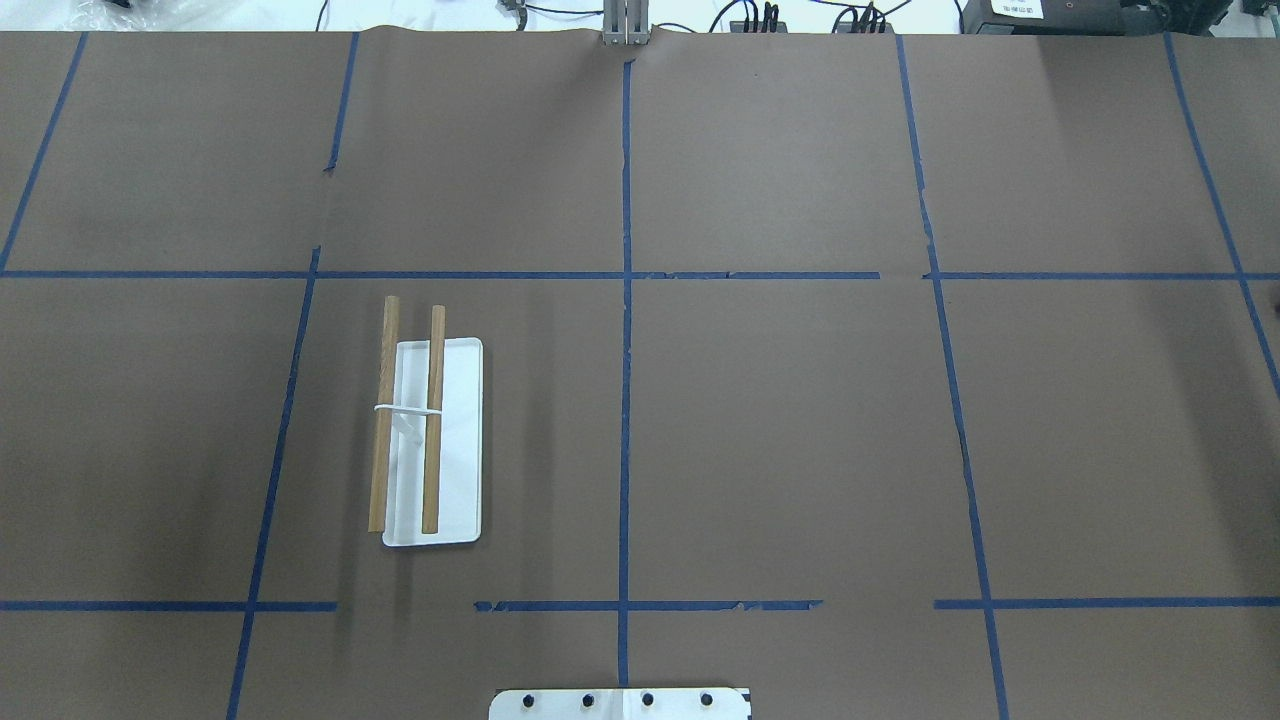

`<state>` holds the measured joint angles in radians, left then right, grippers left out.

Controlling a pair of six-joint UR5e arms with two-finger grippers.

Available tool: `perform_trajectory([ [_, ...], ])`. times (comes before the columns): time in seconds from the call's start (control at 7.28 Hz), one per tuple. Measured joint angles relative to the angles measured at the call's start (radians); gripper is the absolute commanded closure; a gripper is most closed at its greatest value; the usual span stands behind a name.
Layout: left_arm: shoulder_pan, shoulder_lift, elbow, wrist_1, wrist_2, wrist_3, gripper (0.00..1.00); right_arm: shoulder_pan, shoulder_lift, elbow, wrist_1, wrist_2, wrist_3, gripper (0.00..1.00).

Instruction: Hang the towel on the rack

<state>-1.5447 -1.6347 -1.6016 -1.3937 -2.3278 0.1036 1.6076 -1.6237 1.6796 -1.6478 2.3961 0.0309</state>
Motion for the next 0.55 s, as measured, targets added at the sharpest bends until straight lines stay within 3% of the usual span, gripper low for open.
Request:
perform_trajectory([
  [0.55, -0.001, -0.06, -0.088, -0.018, -0.009, -0.007, 0.0, -0.001, 0.009, 0.008, 0.056, 0.003, 0.012, 0.0],
])
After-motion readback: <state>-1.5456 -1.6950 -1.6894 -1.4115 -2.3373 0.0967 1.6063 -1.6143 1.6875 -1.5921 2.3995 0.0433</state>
